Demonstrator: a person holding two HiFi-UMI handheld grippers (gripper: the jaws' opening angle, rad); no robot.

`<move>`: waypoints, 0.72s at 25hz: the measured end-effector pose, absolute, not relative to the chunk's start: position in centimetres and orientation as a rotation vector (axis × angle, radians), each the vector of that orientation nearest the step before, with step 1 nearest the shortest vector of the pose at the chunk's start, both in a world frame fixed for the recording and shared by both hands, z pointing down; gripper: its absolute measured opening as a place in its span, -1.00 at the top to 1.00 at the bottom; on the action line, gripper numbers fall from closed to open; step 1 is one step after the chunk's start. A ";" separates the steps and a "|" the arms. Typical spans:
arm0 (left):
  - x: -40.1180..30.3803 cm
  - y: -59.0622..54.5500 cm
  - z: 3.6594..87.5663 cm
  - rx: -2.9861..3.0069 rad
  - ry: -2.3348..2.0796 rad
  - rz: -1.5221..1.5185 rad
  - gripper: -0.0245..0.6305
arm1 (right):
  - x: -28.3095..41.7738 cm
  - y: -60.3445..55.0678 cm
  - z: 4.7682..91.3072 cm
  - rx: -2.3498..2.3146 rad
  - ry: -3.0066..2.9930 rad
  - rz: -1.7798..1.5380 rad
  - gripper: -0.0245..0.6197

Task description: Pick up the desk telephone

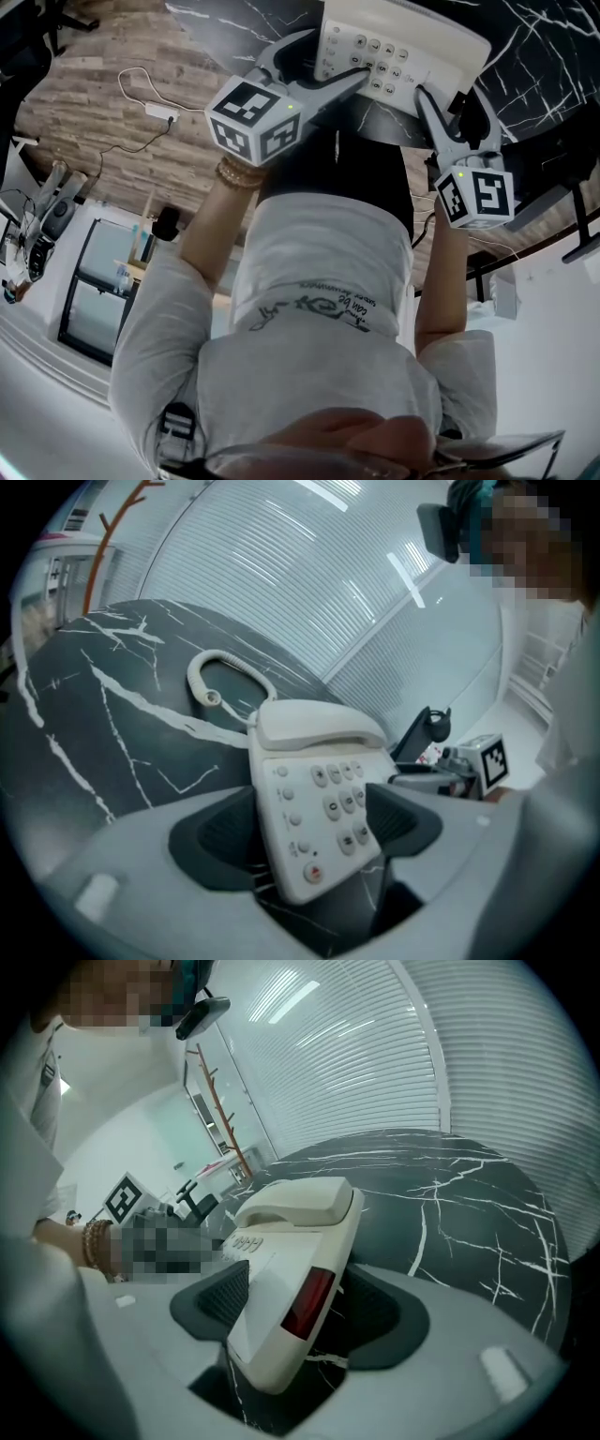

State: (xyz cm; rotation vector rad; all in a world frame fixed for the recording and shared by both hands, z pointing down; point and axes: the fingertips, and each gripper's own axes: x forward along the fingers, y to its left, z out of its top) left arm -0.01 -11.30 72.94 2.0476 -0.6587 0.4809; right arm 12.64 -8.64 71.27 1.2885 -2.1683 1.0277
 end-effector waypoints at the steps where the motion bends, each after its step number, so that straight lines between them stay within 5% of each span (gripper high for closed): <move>1: 0.0 -11.3 73.0 2.046 -0.661 0.484 -0.20 | 12.6 -8.7 71.3 1.291 -2.169 1.033 -0.08; 10: -0.5 -11.7 73.7 2.023 -0.734 0.534 0.09 | 12.6 -8.6 71.5 1.295 -2.181 1.046 -0.06; 18: -0.5 -11.6 73.7 2.005 -0.784 0.516 0.11 | 12.6 -8.5 71.5 1.312 -2.181 1.055 -0.04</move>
